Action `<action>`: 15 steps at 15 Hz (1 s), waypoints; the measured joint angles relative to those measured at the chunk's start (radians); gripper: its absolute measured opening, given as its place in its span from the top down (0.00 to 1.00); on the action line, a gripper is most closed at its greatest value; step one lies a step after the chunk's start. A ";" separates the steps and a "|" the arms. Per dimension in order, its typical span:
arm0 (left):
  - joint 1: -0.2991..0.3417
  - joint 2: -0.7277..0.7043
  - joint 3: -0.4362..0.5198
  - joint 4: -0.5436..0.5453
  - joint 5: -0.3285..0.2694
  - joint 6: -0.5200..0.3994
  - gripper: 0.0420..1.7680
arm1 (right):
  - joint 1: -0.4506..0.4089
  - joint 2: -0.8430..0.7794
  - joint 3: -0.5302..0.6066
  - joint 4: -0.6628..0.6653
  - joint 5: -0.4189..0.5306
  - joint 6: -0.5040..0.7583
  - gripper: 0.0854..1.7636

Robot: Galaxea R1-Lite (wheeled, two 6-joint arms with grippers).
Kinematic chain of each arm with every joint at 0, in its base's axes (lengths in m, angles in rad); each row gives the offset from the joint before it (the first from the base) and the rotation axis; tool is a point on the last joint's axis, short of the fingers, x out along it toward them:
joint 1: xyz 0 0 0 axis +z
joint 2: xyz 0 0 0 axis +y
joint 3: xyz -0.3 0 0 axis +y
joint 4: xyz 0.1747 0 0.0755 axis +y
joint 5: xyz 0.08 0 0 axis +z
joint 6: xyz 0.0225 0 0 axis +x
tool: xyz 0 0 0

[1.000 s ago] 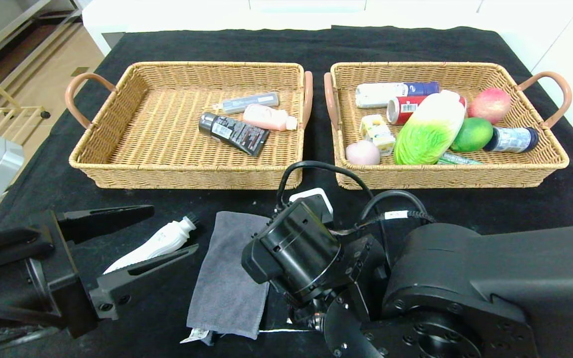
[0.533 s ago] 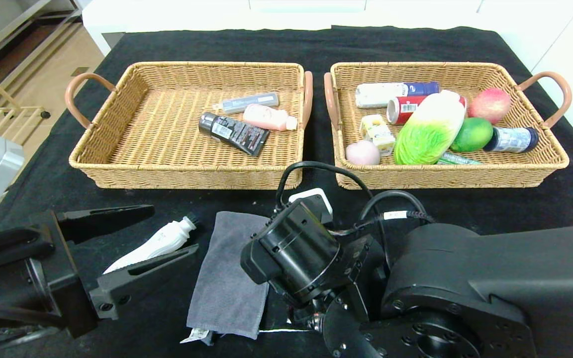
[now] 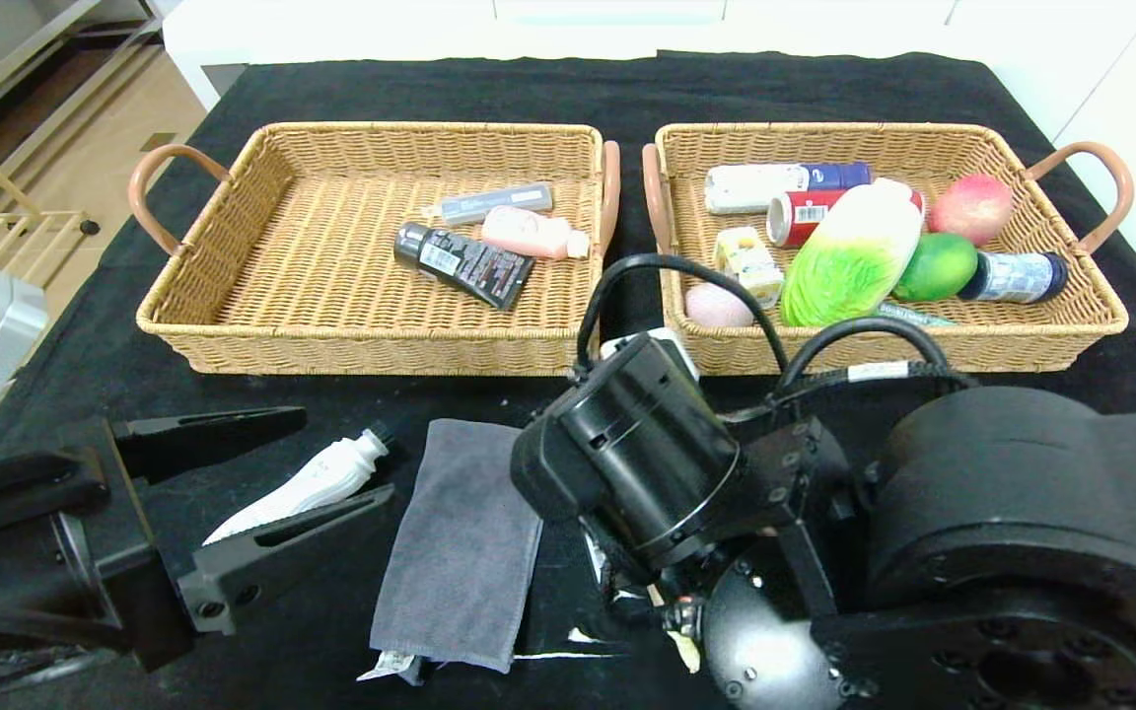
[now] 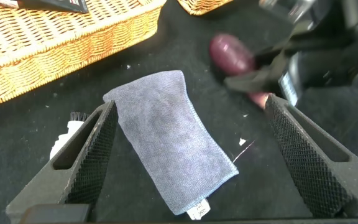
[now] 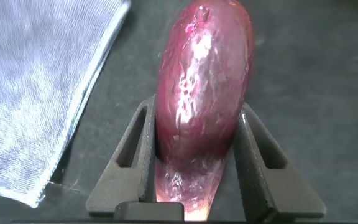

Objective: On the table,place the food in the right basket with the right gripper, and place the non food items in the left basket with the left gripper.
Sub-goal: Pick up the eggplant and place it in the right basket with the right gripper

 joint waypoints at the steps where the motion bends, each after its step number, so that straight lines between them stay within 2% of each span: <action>1: 0.000 0.000 0.000 0.000 0.000 0.000 0.03 | -0.007 -0.017 0.003 0.004 -0.001 0.000 0.57; 6: 0.000 0.000 0.000 0.000 0.000 0.000 0.03 | -0.078 -0.106 0.009 0.037 -0.001 -0.007 0.57; 10: 0.000 0.001 0.001 0.001 0.000 0.000 0.03 | -0.173 -0.158 -0.003 0.023 -0.003 -0.065 0.57; 15: 0.000 0.001 0.001 0.002 0.000 0.000 0.03 | -0.263 -0.164 -0.141 -0.033 -0.002 -0.150 0.57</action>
